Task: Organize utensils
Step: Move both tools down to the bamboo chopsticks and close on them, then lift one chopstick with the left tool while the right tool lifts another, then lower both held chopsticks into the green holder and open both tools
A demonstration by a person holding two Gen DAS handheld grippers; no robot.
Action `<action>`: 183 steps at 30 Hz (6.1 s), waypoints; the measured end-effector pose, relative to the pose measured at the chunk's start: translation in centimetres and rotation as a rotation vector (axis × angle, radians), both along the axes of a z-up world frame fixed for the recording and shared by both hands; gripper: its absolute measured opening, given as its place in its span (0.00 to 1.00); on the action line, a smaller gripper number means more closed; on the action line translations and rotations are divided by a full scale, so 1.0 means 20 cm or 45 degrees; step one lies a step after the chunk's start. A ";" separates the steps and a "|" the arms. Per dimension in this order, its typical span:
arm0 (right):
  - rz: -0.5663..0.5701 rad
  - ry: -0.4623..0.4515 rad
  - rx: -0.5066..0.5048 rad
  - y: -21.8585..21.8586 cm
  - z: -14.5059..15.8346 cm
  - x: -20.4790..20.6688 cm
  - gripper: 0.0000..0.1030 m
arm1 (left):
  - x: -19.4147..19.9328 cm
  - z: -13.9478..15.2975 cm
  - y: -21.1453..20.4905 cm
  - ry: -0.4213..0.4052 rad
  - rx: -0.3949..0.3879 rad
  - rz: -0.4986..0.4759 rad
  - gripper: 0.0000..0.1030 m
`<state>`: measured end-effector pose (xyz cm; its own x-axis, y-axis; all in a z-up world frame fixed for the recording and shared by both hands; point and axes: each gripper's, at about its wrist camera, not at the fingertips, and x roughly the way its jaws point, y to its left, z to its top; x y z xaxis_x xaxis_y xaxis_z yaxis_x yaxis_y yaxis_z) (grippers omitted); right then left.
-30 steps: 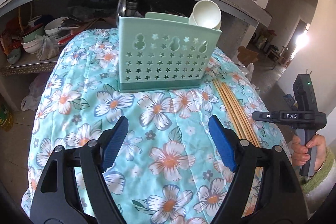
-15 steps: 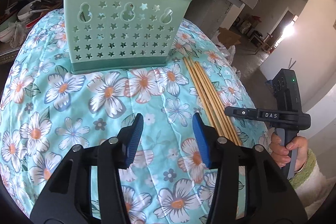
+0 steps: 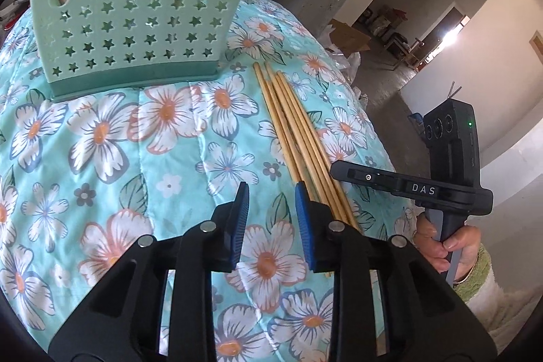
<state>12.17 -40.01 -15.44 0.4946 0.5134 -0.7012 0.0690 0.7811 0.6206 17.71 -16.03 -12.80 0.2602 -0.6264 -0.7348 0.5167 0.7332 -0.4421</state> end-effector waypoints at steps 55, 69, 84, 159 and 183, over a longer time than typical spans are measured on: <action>-0.030 0.025 0.286 -0.07 0.08 -0.07 0.07 | 0.11 -0.23 0.24 0.479 -0.411 0.141 0.05; 0.218 0.192 0.096 0.49 -0.02 -0.01 0.08 | -0.08 -0.25 0.73 0.403 -0.210 0.418 0.05; 0.283 0.148 -0.239 0.68 0.10 0.32 0.18 | 0.26 -0.10 0.66 0.270 -0.027 0.383 0.22; 0.092 -0.631 -0.400 0.45 1.16 0.06 0.06 | 0.42 1.28 0.63 -0.710 -0.129 0.613 0.05; 0.099 -0.598 -0.394 0.44 1.15 0.13 0.06 | 0.62 0.85 0.59 -0.426 -0.077 0.548 0.25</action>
<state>14.76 -31.13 7.59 0.7585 0.3664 -0.5390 -0.2242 0.9232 0.3121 30.13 -4.19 4.11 0.7156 -0.4503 -0.5340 0.2953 0.8879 -0.3528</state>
